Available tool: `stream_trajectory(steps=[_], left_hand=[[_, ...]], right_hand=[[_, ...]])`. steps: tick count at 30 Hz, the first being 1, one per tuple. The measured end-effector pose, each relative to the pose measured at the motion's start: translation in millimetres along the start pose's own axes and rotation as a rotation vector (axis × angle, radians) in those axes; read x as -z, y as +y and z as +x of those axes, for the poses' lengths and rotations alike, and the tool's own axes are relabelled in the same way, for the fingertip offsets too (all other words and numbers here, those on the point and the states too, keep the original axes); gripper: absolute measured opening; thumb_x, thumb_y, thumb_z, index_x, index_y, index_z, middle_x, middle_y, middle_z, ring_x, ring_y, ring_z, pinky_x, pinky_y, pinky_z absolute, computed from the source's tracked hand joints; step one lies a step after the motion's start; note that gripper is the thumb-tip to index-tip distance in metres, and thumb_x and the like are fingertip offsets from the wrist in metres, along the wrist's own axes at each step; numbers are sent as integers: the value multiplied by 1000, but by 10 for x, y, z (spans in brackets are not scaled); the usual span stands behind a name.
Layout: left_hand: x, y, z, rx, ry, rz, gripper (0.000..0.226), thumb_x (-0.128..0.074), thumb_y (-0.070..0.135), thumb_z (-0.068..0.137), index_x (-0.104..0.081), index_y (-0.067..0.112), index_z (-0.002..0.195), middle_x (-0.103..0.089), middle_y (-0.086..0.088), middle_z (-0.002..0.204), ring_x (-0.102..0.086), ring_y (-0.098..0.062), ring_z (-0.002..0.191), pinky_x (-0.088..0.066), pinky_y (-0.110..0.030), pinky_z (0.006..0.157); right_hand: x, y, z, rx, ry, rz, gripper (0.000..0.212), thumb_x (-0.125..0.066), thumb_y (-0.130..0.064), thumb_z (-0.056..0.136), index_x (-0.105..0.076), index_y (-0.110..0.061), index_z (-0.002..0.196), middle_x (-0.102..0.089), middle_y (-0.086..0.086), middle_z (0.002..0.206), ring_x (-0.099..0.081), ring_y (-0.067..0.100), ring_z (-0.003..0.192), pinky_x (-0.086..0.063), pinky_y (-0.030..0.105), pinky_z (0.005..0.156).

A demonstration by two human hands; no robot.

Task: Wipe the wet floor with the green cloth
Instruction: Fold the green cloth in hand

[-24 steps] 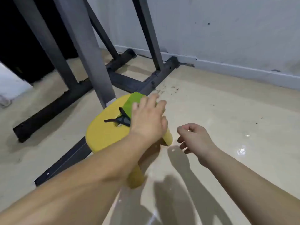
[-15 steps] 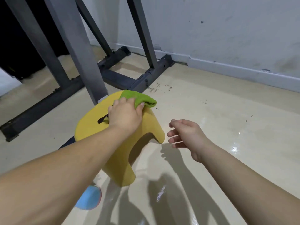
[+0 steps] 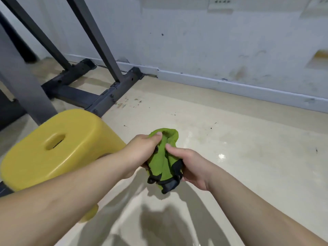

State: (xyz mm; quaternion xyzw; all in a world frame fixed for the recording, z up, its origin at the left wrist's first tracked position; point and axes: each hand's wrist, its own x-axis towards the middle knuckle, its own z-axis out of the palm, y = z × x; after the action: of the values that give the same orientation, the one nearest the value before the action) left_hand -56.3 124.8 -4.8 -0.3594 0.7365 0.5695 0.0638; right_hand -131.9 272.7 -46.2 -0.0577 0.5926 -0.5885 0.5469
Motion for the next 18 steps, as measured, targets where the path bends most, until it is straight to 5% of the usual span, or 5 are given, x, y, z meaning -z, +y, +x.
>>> stream_trajectory(steps=[6, 8, 10, 15, 18], left_hand=[[-607, 443, -33, 85, -161, 69, 39, -90, 11, 79, -71, 11, 113, -80, -13, 102, -79, -31, 92, -63, -50, 90], [-726, 580, -46, 113, -135, 171, 41, -83, -4, 76, -66, 9, 112, -77, -16, 105, -77, -32, 88, -65, -45, 82], [-848, 818, -125, 89, -66, 251, 39, -82, -6, 76, -65, 5, 109, -74, -19, 103, -75, -32, 85, -64, -41, 73], [-944, 1481, -439, -12, 34, 255, 23, -80, -4, 82, -68, 7, 99, -76, -24, 108, -76, -36, 91, -64, -48, 83], [-945, 1628, -477, -61, -3, 297, 20, -71, 1, 93, -67, 12, 109, -75, -20, 111, -75, -38, 99, -65, -45, 75]], right_hand=[[833, 44, -474, 25, 264, 159, 31, -70, -27, 93, -73, -5, 114, -79, 15, 104, -77, 32, 92, -60, 50, 92], [1122, 17, -642, 37, 363, 66, 20, -72, -13, 86, -65, -4, 102, -73, 15, 90, -73, 30, 73, -65, 46, 71], [1396, -50, -893, 31, 478, -10, 14, -65, -6, 85, -52, -9, 85, -57, 11, 70, -58, 22, 48, -50, 26, 43], [1655, -93, -1500, -26, 478, 91, 7, -57, -15, 94, -62, -12, 91, -62, -1, 57, -60, 14, 41, -43, 17, 39], [1665, 25, -1600, -32, 430, 201, 14, -57, -18, 97, -70, -12, 100, -70, 2, 65, -65, 16, 51, -52, 24, 48]])
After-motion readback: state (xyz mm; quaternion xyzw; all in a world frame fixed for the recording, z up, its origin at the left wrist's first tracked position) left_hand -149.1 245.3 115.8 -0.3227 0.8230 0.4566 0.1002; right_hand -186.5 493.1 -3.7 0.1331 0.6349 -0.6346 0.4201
